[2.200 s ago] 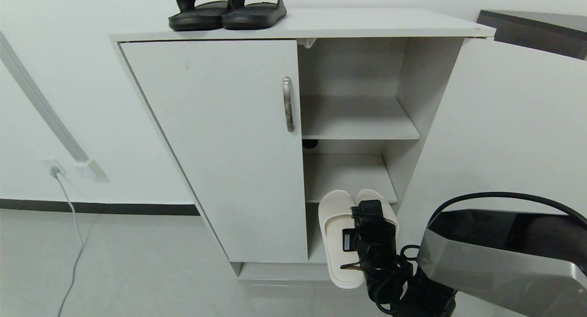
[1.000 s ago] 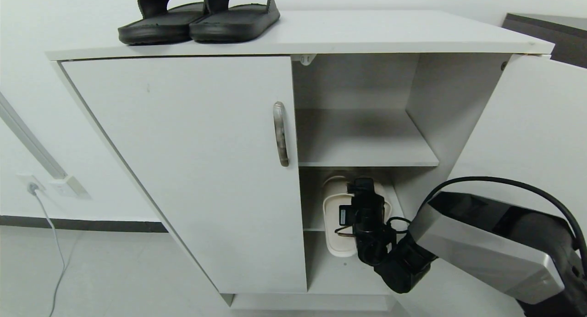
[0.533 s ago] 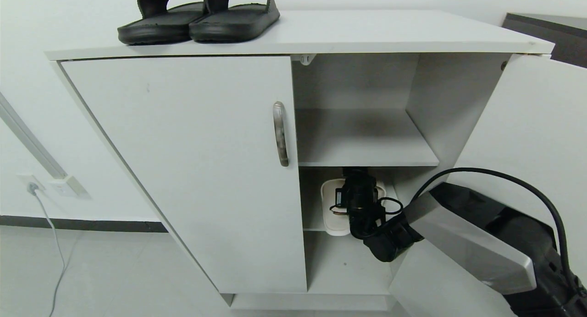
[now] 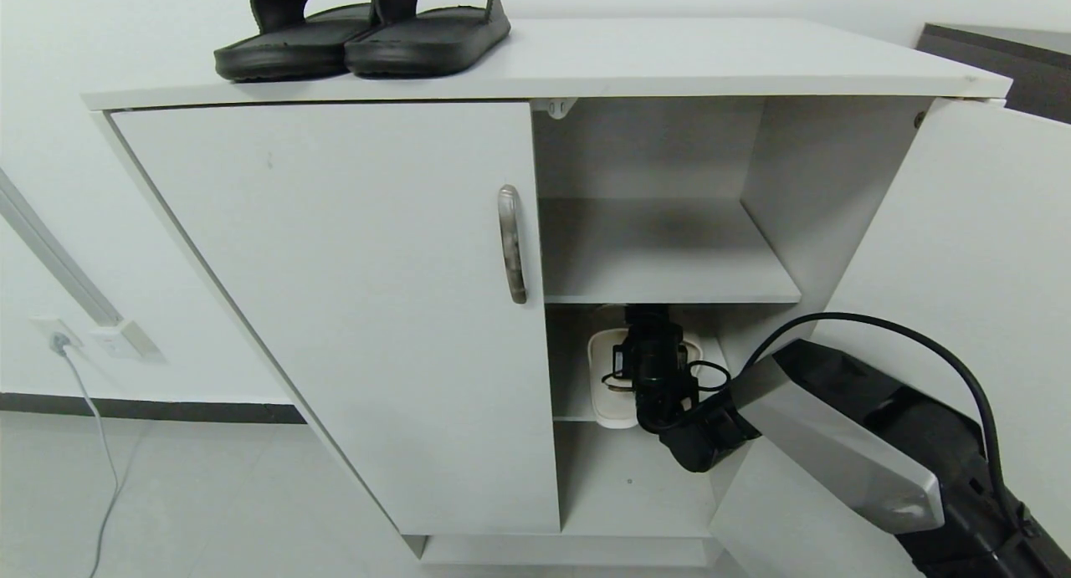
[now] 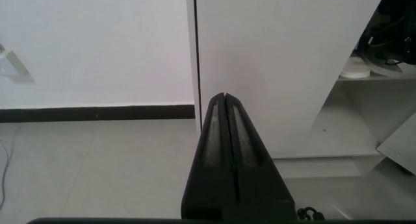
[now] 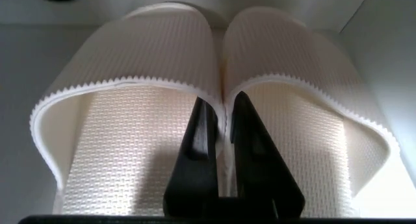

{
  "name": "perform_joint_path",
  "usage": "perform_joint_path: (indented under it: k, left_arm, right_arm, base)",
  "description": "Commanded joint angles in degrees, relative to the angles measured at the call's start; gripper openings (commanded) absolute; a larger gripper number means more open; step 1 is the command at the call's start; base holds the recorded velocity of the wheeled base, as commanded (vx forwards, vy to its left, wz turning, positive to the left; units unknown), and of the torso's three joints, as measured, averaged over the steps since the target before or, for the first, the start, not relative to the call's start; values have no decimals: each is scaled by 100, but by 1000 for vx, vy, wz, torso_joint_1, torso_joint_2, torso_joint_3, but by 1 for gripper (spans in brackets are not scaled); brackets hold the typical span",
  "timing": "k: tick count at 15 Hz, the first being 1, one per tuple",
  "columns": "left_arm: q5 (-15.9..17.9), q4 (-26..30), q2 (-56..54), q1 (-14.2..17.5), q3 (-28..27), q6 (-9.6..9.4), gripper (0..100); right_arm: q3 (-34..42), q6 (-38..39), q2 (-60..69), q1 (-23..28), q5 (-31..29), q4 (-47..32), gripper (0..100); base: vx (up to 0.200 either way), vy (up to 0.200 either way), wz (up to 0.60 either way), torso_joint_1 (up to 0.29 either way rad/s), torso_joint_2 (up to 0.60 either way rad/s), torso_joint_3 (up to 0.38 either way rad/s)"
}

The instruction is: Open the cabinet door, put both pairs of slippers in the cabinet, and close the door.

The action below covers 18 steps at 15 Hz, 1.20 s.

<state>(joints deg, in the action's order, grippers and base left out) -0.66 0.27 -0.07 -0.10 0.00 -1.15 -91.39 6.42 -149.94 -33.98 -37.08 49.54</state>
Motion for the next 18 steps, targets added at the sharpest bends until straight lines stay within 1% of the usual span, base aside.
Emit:
perform_joint_path:
  k: [1,2,4,6,9,12,13,14,18]
  left_arm:
    - [-4,0,7,1,0,0,0]
    - [-4,0,7,1,0,0,0]
    - [-13,0,7,1,0,0,0]
    - [-13,0,7,1,0,0,0]
    - [-13,0,7,1,0,0,0]
    - [-4,0,7,1,0,0,0]
    - [-4,0,7,1,0,0,0]
    - [-4,0,7,1,0,-8,0]
    - [-4,0,7,1,0,0,0]
  right_arm:
    - [-1,-1,-44,-4,8,3,0]
    - [-1,-1,-44,-4,8,3,100]
    - [16,-1,-61,-4,8,3,100]
    - [192,-18,-9,-13,8,47,100]
    - [772,-10,387,-48,8,275,100]
    - [2108,-10,1108,-250,-1,926,100]
    - [2328,-10,1213,-294,-9,1022,100]
    - [3057,-1,1591,-470,-36,1427,100]
    - [4727,34,2479,-979,-62,2086,100]
  base:
    - [0,0,0,0,0,0]
    - [0,0,0,0,0,0]
    - [0,0,0,0,0,0]
    - [0,0,0,0,0,0]
    - [0,0,0,0,0,0]
    - [0,0,0,0,0,0]
    - [0,0,0,0,0,0]
    - [0,0,0,0,0,0]
    - [0,0,0,0,0,0]
